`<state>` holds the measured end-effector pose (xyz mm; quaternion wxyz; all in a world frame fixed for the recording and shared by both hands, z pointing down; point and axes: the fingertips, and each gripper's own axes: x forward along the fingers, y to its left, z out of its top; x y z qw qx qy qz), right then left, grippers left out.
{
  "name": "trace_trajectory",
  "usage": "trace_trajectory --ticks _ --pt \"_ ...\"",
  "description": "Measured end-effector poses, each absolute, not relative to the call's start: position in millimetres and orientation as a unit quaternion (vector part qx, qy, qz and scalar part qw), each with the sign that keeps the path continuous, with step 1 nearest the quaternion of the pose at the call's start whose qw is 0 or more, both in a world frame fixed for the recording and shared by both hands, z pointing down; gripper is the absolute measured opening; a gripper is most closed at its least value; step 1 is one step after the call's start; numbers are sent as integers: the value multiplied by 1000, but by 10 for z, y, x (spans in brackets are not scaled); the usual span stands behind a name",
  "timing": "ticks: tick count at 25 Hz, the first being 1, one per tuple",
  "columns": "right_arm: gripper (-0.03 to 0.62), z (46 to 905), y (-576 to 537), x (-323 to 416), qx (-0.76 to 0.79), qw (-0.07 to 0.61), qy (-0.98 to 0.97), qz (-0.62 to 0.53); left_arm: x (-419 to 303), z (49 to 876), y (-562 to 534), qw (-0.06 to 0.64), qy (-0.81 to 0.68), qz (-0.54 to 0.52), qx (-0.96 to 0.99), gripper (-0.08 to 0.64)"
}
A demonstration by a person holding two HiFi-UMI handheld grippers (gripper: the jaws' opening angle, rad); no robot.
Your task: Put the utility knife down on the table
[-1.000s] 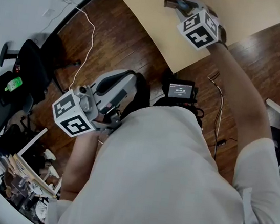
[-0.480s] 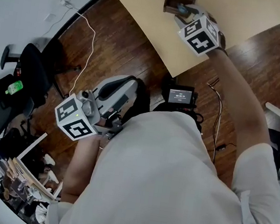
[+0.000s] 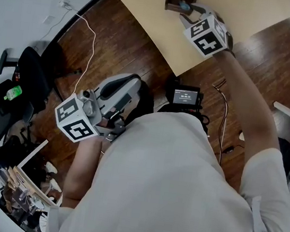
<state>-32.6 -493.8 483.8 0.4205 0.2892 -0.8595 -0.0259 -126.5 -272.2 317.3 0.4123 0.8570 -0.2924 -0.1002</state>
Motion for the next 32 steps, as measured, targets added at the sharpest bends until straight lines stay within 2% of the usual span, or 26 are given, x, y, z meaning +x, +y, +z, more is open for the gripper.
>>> trace_trajectory --ticks 27,28,32 --pt "158 4254 -4037 87 358 362 -856 90 -1145 3047 -2711 399 -235 -111 880 3" --pt "151 4221 -3991 93 360 359 -856 97 -1138 3037 -2710 398 -233 -111 881 3" --pt "58 4106 -3831 115 369 340 -857 116 -1110 3019 -2708 396 -224 -112 883 3"
